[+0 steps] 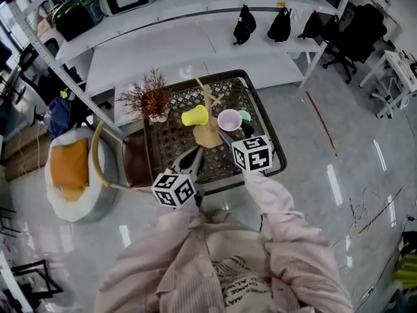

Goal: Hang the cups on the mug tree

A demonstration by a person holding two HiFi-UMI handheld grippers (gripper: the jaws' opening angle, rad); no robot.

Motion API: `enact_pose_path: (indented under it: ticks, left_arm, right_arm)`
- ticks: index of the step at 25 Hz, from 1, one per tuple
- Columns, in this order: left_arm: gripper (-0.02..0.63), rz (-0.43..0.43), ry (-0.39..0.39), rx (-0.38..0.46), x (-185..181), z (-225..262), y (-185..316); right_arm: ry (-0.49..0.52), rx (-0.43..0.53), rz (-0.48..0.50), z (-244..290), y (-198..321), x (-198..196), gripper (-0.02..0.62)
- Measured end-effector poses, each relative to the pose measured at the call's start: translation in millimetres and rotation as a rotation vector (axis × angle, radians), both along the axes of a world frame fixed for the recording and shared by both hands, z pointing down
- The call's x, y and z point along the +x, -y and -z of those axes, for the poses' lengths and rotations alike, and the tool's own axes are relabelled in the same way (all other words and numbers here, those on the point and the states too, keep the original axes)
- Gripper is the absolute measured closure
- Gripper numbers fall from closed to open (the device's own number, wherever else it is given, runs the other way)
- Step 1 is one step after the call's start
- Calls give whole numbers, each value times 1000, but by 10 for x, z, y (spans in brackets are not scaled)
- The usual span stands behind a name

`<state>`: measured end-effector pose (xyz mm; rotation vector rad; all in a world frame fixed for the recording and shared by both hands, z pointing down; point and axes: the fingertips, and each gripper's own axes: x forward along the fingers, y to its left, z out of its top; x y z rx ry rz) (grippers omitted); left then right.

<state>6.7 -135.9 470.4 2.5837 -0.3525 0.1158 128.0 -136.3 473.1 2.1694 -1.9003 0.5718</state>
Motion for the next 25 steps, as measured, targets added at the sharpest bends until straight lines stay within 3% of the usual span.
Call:
enact_pose_path:
  ticks: [17, 25]
  left_arm:
    - [607, -220, -24, 11, -19, 160, 171]
    - [607, -316, -53, 1, -22, 179, 173]
  right_arm:
    - [-200, -166, -70, 259, 330, -12, 310]
    - [-331, -299, -72, 346, 416, -43, 310]
